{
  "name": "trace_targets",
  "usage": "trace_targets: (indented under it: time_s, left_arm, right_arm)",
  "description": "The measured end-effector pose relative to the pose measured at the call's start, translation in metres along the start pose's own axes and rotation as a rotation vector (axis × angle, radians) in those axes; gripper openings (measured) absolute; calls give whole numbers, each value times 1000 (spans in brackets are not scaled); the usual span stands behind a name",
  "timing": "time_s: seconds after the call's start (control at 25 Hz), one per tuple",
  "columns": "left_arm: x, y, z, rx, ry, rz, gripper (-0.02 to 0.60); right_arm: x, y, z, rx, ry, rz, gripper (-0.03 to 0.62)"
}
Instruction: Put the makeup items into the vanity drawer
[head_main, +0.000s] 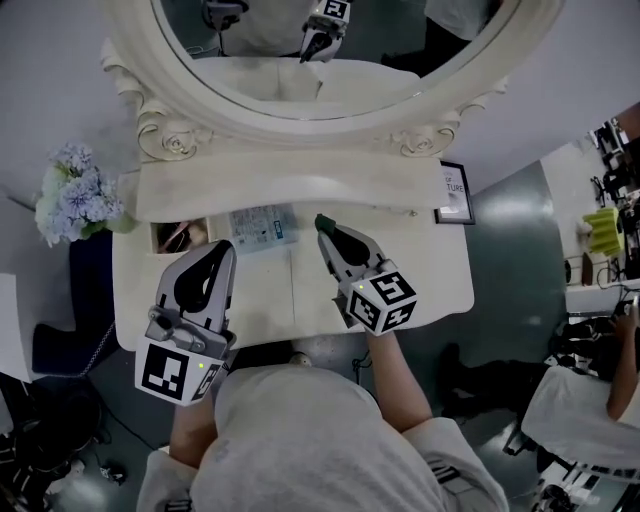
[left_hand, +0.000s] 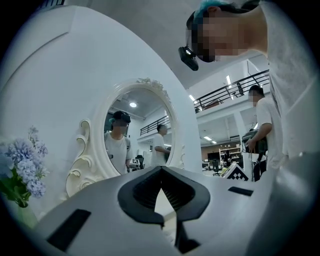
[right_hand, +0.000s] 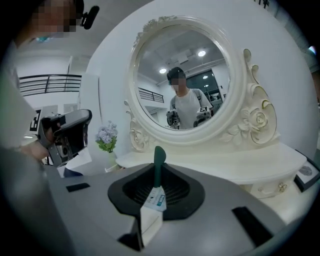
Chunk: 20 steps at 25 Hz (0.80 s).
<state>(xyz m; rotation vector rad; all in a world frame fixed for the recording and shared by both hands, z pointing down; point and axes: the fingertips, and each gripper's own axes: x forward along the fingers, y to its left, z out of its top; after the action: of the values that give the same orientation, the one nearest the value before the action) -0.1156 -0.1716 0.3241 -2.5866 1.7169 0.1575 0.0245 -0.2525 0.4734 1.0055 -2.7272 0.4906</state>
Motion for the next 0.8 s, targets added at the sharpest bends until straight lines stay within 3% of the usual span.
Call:
trace_targets:
  time_s: [0.8]
  left_arm:
    - [-57, 35, 0, 19, -6, 167, 14]
  right_arm:
    - [58, 80, 17, -84, -7, 214, 48]
